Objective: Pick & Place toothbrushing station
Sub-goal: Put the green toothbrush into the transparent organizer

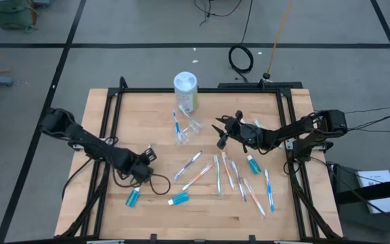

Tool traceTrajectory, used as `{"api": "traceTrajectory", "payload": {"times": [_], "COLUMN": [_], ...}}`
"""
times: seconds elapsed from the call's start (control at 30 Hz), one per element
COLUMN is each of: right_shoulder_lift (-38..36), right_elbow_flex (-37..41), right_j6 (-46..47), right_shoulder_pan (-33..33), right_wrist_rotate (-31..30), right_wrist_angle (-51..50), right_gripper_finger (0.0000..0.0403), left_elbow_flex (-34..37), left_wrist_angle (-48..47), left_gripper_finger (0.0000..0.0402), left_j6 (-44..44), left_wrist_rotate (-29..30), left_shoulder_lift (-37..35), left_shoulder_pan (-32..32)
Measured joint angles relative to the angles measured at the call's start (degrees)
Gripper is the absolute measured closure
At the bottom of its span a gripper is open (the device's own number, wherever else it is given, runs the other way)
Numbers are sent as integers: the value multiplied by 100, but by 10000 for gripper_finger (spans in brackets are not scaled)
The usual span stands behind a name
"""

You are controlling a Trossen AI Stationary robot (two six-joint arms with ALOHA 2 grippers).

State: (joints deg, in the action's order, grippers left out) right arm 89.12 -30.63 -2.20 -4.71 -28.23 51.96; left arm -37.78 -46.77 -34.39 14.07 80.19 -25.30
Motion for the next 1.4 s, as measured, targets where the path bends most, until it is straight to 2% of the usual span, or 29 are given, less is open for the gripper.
{"api": "traceTrajectory", "payload": {"times": [0.2, 0.27, 0.4, 0.5, 0.6, 0.93, 1.03, 1.17, 1.3, 1.4], "right_shoulder_lift": [0, 0, 2, 2, 2, 2, 2, 2, 2, 3], "right_elbow_flex": [0, 0, 0, 0, 0, 0, 0, 0, 0, 0], "right_j6": [225, 353, 479, 481, 489, 483, 481, 479, 476, 473], "right_shoulder_pan": [0, -1, -2, 0, 24, 144, 144, 144, 144, 144], "right_wrist_rotate": [11, 119, 572, 905, 1176, 1200, 1200, 1200, 1200, 1201], "right_wrist_angle": [0, 0, 2, -9, -4, 2, 2, 2, 4, 4], "right_gripper_finger": [241, 241, 241, 241, 241, 241, 241, 241, 241, 241], "left_elbow_flex": [-468, -463, -240, -31, 49, 59, 59, 55, 57, 53], "left_wrist_angle": [-647, -947, -884, -581, 231, 1022, 1471, 2142, 2627, 2805], "left_gripper_finger": [252, 253, 267, 284, 296, 300, 300, 295, 277, 257], "left_j6": [-92, -168, -392, -426, -424, -630, -261, 871, 1782, 2406], "left_wrist_rotate": [174, 95, -401, -415, -422, -384, -342, -14, 115, -14], "left_shoulder_lift": [-49, -43, -32, 3, 8, 8, 8, 8, 8, 6], "left_shoulder_pan": [-120, -156, -191, -216, -225, -203, -160, -82, 89, 243]}}
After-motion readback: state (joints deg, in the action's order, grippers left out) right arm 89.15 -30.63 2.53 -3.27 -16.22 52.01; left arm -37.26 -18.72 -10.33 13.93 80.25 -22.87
